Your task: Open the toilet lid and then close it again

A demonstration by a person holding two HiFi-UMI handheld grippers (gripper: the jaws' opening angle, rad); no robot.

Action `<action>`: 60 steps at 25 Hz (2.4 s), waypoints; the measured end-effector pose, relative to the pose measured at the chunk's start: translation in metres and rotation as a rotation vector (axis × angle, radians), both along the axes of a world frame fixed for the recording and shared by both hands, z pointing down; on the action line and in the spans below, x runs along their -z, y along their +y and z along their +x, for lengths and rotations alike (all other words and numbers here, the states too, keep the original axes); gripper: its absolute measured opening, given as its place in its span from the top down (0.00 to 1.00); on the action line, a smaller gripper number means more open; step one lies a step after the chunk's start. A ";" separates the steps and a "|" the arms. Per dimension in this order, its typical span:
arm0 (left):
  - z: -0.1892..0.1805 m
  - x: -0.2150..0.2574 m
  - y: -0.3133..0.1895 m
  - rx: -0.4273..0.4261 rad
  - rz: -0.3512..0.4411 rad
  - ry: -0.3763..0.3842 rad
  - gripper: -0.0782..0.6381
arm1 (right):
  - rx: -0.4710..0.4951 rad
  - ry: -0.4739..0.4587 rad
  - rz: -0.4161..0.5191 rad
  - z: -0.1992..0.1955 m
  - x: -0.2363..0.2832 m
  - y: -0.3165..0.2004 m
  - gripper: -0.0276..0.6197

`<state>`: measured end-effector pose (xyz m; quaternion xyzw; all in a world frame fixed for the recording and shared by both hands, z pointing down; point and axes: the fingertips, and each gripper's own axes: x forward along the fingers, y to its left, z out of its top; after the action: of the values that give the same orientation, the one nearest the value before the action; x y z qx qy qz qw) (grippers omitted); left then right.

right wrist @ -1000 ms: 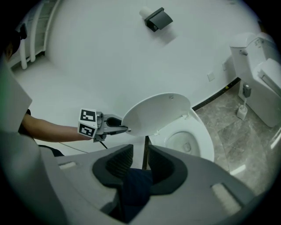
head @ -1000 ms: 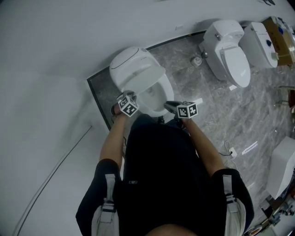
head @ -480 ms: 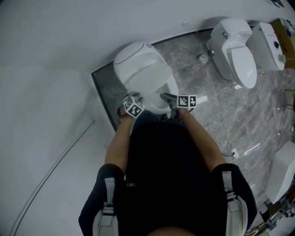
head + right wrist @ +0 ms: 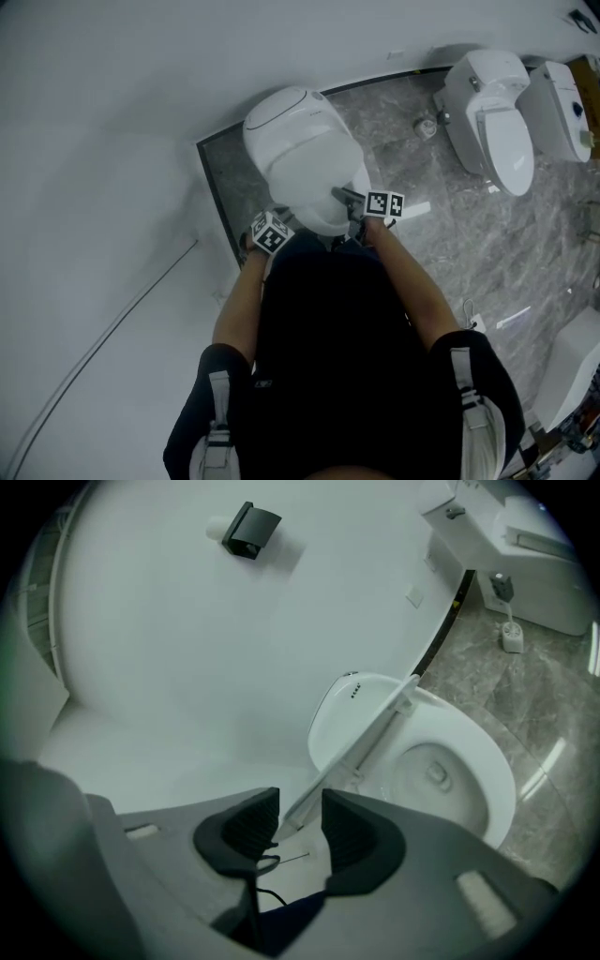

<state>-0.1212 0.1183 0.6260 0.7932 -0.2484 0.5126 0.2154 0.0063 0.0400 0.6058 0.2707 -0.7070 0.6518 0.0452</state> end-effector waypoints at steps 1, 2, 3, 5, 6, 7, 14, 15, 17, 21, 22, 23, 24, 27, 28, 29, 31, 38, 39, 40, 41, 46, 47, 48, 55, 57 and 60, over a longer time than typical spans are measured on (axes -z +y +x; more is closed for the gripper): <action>-0.005 -0.001 0.005 0.016 -0.002 0.001 0.75 | -0.005 -0.002 -0.005 0.000 -0.002 -0.001 0.73; -0.012 -0.003 0.011 0.035 -0.004 0.001 0.75 | -0.009 -0.004 -0.010 0.000 -0.004 -0.002 0.73; -0.019 -0.004 0.017 0.057 -0.008 0.001 0.75 | -0.012 -0.006 -0.014 0.000 -0.006 -0.003 0.73; -0.032 -0.006 0.028 0.110 -0.022 0.005 0.75 | -0.012 -0.001 -0.015 0.001 -0.008 -0.005 0.73; -0.039 -0.006 0.034 0.141 -0.028 0.008 0.75 | -0.007 0.009 -0.013 0.002 -0.009 -0.005 0.75; -0.045 -0.005 0.039 0.176 -0.033 0.013 0.75 | 0.000 0.022 -0.012 0.003 -0.011 -0.005 0.77; -0.071 -0.003 0.069 0.479 -0.061 0.086 0.77 | 0.068 0.082 -0.021 0.012 -0.023 0.009 0.78; -0.072 -0.003 0.071 0.510 -0.062 0.103 0.77 | 0.070 0.090 -0.028 0.015 -0.026 0.013 0.78; -0.073 -0.004 0.075 0.551 -0.065 0.123 0.77 | 0.074 0.102 -0.042 0.019 -0.033 0.021 0.78; -0.074 0.001 0.074 0.584 -0.053 0.142 0.77 | 0.083 0.115 -0.060 0.022 -0.045 0.031 0.78; -0.072 0.003 0.075 0.592 -0.052 0.148 0.77 | 0.088 0.119 -0.065 0.025 -0.047 0.035 0.78; -0.068 0.004 0.076 0.597 -0.054 0.154 0.77 | 0.093 0.124 -0.070 0.028 -0.050 0.038 0.78; -0.064 0.004 0.077 0.600 -0.058 0.158 0.77 | 0.099 0.128 -0.074 0.031 -0.053 0.040 0.78; -0.061 -0.001 0.079 0.599 -0.065 0.159 0.77 | 0.110 0.137 -0.090 0.035 -0.067 0.047 0.78; -0.061 -0.003 0.080 0.602 -0.065 0.161 0.77 | 0.111 0.138 -0.095 0.036 -0.071 0.050 0.78; -0.060 -0.006 0.081 0.608 -0.066 0.165 0.77 | 0.112 0.138 -0.099 0.037 -0.076 0.053 0.78; -0.058 -0.011 0.081 0.626 -0.069 0.173 0.77 | 0.114 0.136 -0.106 0.041 -0.085 0.057 0.78; -0.036 -0.026 0.084 0.614 -0.102 0.197 0.77 | 0.127 0.155 -0.161 0.053 -0.118 0.077 0.78; -0.034 -0.027 0.084 0.607 -0.107 0.199 0.77 | 0.132 0.158 -0.165 0.053 -0.121 0.079 0.78; -0.031 -0.030 0.084 0.604 -0.112 0.203 0.77 | 0.138 0.163 -0.168 0.054 -0.125 0.081 0.78; -0.029 -0.033 0.084 0.602 -0.115 0.209 0.77 | 0.144 0.168 -0.171 0.054 -0.129 0.082 0.77; -0.011 -0.059 0.081 0.596 -0.141 0.245 0.77 | 0.173 0.218 -0.198 0.065 -0.155 0.091 0.74; -0.011 -0.063 0.081 0.600 -0.143 0.249 0.77 | 0.177 0.227 -0.205 0.066 -0.161 0.094 0.74; -0.011 -0.066 0.081 0.607 -0.143 0.252 0.77 | 0.179 0.237 -0.213 0.067 -0.167 0.097 0.74; 0.000 -0.095 0.097 0.639 -0.171 0.266 0.77 | 0.198 0.290 -0.265 0.076 -0.206 0.113 0.73; 0.005 -0.103 0.103 0.639 -0.188 0.272 0.77 | 0.217 0.306 -0.276 0.079 -0.217 0.117 0.73; 0.007 -0.110 0.108 0.641 -0.209 0.276 0.77 | 0.201 0.306 -0.303 0.082 -0.236 0.120 0.73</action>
<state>-0.1143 0.2264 0.7364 0.7105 -0.3991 0.3299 0.4764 0.0881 0.1603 0.8414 0.2848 -0.6095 0.6939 0.2566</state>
